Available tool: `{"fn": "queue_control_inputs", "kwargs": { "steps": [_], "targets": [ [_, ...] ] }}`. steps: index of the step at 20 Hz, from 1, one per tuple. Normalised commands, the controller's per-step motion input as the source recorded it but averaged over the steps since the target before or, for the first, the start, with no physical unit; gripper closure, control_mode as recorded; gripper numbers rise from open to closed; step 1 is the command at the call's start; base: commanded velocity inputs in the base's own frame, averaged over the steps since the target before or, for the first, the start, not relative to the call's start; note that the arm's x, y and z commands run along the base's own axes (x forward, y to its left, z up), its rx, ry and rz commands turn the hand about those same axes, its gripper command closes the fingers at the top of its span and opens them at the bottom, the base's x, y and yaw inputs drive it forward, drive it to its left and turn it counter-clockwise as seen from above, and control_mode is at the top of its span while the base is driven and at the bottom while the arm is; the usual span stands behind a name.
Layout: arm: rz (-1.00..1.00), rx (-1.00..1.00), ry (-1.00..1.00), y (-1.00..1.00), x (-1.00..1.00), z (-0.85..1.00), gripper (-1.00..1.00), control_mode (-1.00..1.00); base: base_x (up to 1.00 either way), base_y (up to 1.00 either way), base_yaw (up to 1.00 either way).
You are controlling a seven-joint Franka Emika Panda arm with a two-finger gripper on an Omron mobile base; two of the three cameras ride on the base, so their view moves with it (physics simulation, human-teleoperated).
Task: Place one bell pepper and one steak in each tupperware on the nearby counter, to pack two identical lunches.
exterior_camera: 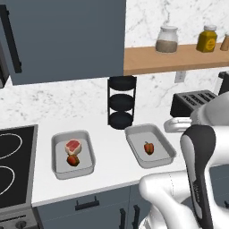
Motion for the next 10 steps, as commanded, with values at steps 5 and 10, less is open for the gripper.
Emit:
{"fn": "queue_control_inputs", "kwargs": {
  "steps": [5, 10],
  "targets": [
    [-0.01, 0.0, 0.01, 0.0, -0.05, -0.24, -1.0, -1.0, 0.0, 0.0, 0.0],
    [0.0, 0.0, 0.01, 0.0, 0.0, -0.05, -1.0, -1.0, 0.0, 0.0, 0.0]
  ]
}}
